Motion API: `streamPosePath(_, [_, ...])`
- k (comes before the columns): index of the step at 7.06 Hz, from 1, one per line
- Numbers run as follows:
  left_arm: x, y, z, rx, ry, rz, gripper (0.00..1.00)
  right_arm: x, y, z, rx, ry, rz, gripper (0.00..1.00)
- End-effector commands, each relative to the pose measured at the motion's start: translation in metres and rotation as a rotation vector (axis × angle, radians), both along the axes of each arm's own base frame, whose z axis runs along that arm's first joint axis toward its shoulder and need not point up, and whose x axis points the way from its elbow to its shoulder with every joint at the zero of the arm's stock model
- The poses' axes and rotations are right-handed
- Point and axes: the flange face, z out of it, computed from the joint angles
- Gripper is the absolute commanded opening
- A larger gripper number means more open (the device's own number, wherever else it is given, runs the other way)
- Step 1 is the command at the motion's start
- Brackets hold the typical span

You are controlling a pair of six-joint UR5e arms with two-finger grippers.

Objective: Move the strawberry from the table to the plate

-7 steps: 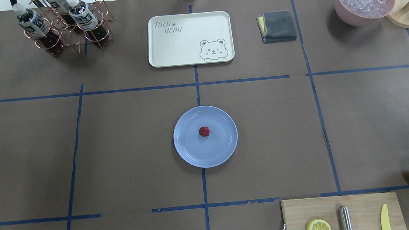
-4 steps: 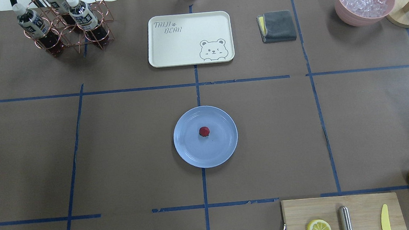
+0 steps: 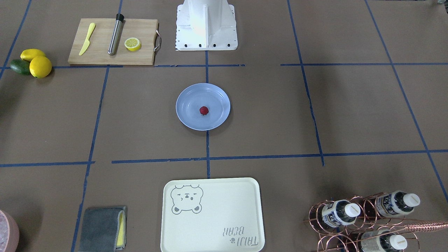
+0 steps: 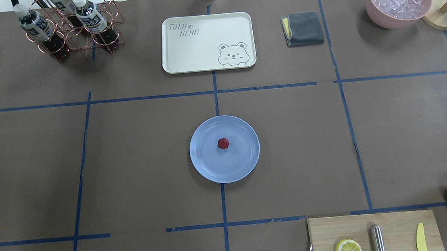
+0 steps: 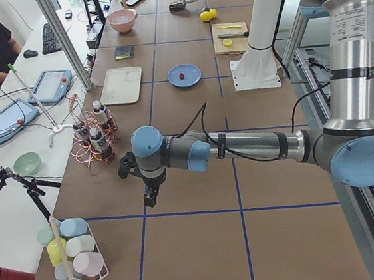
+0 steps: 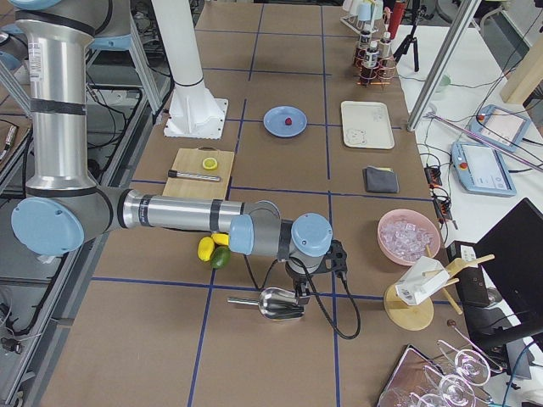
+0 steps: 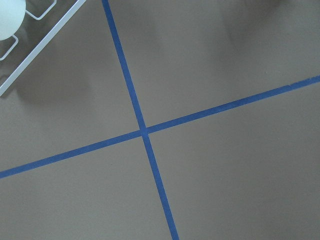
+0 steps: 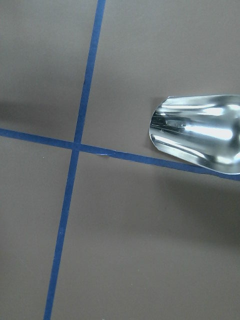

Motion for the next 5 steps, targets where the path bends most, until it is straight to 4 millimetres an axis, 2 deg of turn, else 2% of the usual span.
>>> streamPosePath(1, [-0.001,0.007,0.007,-0.013,-0.004,-0.001,1.0,0.003,-0.006,-0.011,0.024,0.013,0.007,1.0])
streamPosePath(2, [-0.002,0.009,0.01,-0.019,-0.01,-0.002,1.0,0.003,-0.005,-0.011,0.021,0.014,0.007,1.0])
streamPosePath(5, [-0.027,0.011,0.014,-0.036,-0.004,-0.053,1.0,0.003,-0.004,-0.007,0.013,0.014,0.007,1.0])
